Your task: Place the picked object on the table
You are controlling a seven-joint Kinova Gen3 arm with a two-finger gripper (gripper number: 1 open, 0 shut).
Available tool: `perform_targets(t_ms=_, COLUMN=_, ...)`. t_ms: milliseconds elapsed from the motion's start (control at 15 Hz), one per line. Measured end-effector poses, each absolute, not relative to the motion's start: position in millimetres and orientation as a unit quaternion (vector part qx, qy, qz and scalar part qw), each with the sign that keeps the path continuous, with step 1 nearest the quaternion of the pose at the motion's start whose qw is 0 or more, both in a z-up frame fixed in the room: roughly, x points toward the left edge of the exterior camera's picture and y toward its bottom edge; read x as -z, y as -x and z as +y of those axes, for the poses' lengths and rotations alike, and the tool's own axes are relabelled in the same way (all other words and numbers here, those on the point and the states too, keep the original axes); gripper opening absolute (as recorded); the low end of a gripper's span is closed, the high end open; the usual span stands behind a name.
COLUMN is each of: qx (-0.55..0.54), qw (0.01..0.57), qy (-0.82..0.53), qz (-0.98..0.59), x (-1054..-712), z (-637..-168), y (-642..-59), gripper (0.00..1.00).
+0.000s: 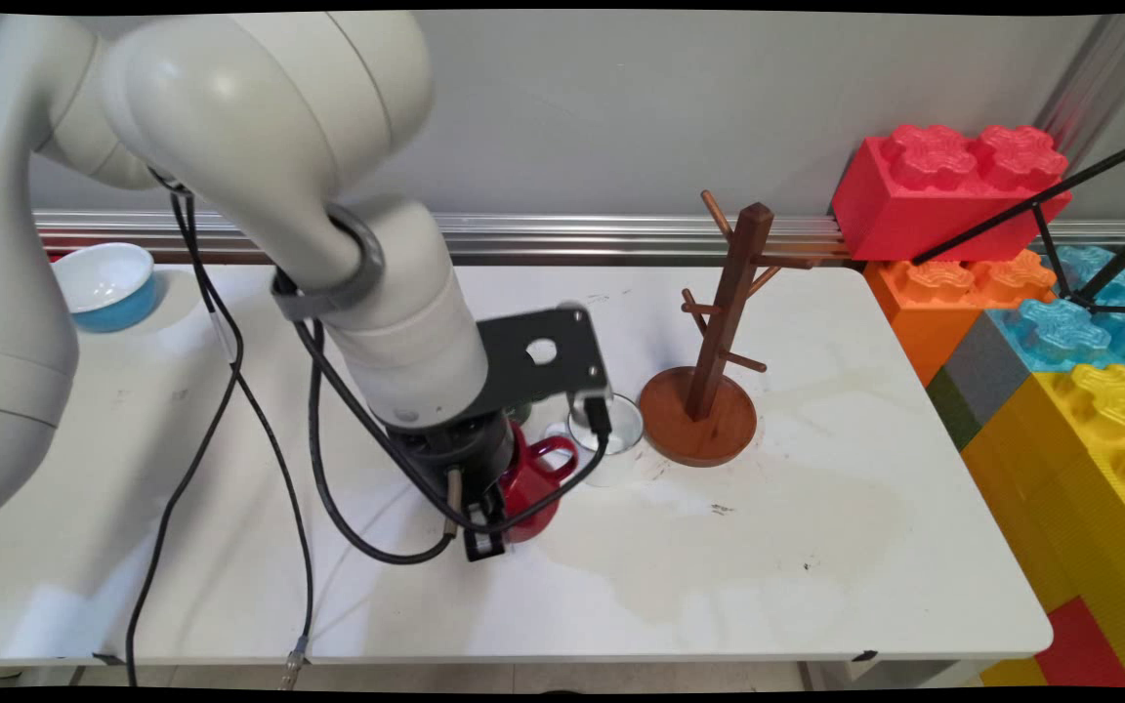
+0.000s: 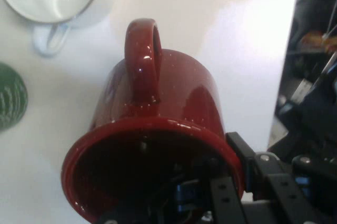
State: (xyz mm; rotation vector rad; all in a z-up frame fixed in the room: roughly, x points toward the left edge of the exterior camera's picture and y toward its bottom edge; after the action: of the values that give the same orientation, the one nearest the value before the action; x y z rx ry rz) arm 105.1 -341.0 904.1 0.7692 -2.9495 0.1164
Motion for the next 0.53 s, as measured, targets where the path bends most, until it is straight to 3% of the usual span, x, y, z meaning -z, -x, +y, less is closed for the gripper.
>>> perform_targets(t_ms=533, qx=-0.043, qw=-0.018, qy=-0.235, qz=-0.971, x=-866, z=-351, y=-85, gripper=0.0)
